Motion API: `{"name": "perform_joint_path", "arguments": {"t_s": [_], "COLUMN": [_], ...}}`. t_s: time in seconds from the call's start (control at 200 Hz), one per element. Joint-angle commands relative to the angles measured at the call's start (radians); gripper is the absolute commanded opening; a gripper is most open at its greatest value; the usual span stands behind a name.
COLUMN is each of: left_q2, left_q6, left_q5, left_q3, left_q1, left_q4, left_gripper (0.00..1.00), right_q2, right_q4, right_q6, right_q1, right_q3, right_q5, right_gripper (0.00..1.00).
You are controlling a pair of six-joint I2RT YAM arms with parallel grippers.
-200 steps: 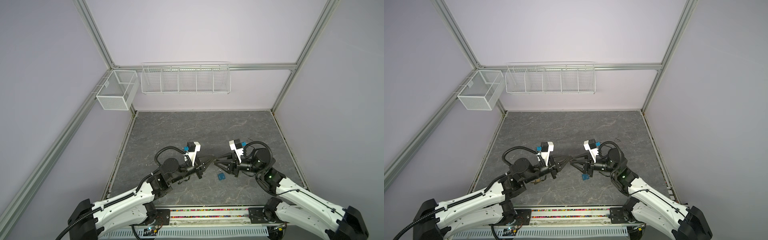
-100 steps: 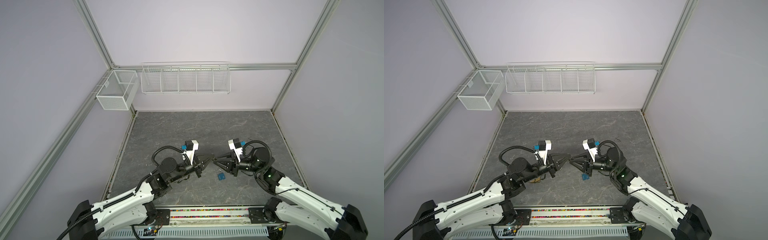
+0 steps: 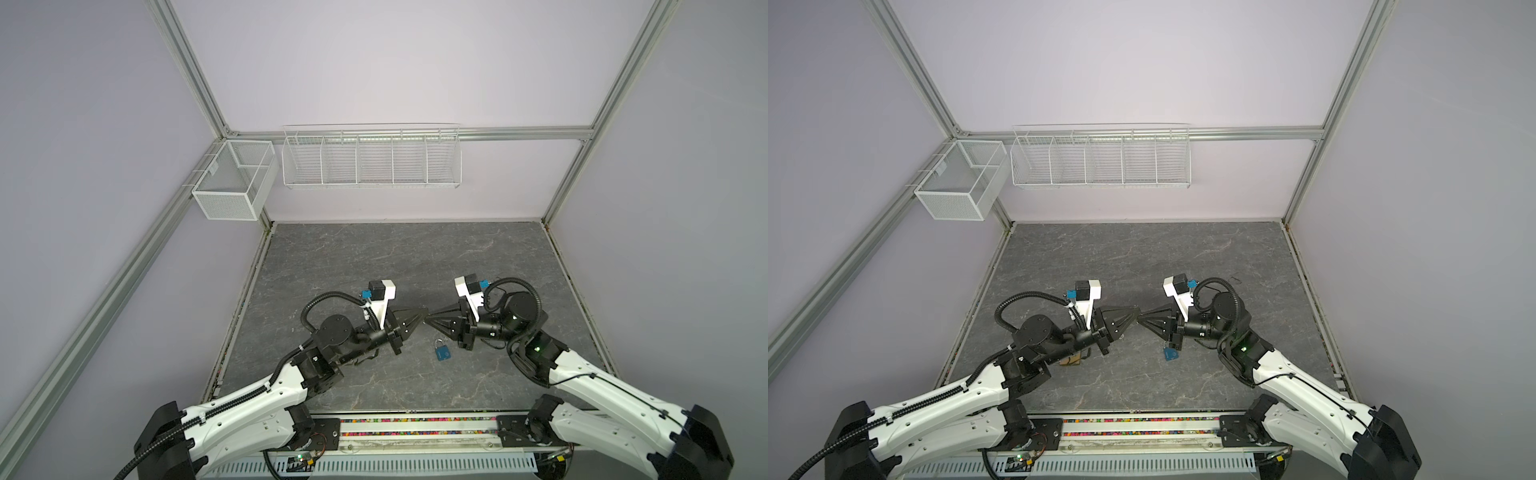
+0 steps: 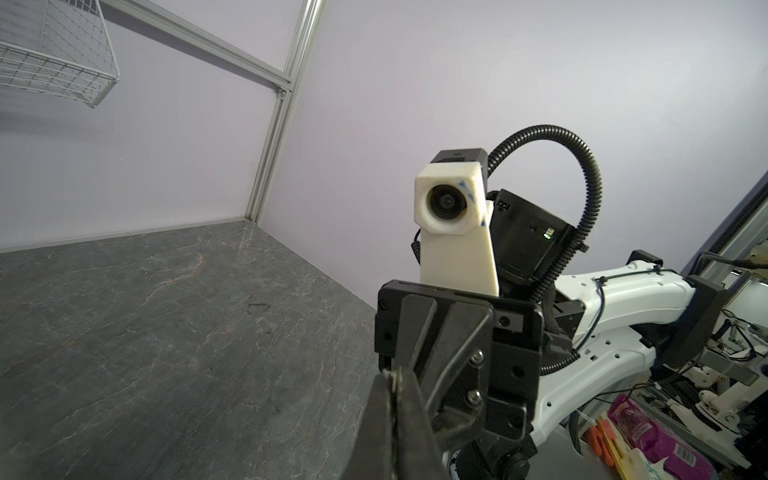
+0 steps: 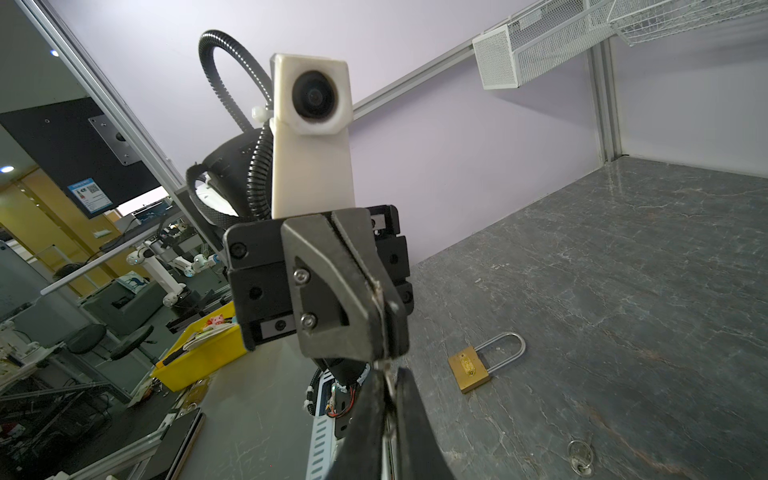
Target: Unlock with the key
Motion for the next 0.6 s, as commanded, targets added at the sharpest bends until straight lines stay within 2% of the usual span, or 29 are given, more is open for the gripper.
{"name": "perform_joint_path", "arguments": {"t_s": [0.0, 0.145, 0.195, 0.23, 0.295, 0.325, 0.43, 0.515, 0.595], "left_q2": [-0.016, -0.023, -0.029, -0.035, -0.051, -0.060, -0.090, -0.099, -0.055], "left_q6": [-0.012, -0.017, -0.022, -0.025, -0.028, -0.029, -0.022, -0.035, -0.098], "left_q5": [0.004, -0.016, -0.037, -0.054, -0.090, -0.110, -0.200, -0.311, -0.437], "left_q3": [-0.007, -0.013, -0.019, -0.026, -0.036, -0.039, -0.039, -0.005, 0.081], "left_q1": [0.009, 0.011, 0.011, 0.011, 0.013, 0.015, 0.015, 0.015, 0.015], "left_q4": [0.021, 0.015, 0.014, 0.014, 0.009, 0.000, -0.057, -0.178, -0.386], "left_gripper": [0.00, 0.00, 0.22, 0.44, 0.71, 0.79, 1.00, 0.99, 0.99], "right_q2": [-0.009, -0.017, -0.021, -0.025, -0.035, -0.042, -0.075, -0.121, -0.156], "right_q4": [0.009, 0.010, 0.007, -0.002, -0.029, -0.049, -0.173, -0.325, -0.575], "right_q6": [-0.013, -0.011, -0.010, -0.012, -0.019, -0.025, -0.064, -0.106, -0.132], "right_q1": [0.010, 0.010, 0.011, 0.010, 0.010, 0.010, 0.010, 0.010, 0.010], "right_q3": [0.018, 0.016, 0.013, 0.012, 0.011, 0.010, 0.012, 0.004, 0.017], "right_q5": [-0.004, -0.001, 0.004, 0.011, 0.028, 0.040, 0.100, 0.214, 0.471], "right_gripper": [0.07, 0.07, 0.07, 0.07, 0.07, 0.07, 0.07, 0.07, 0.07]}}
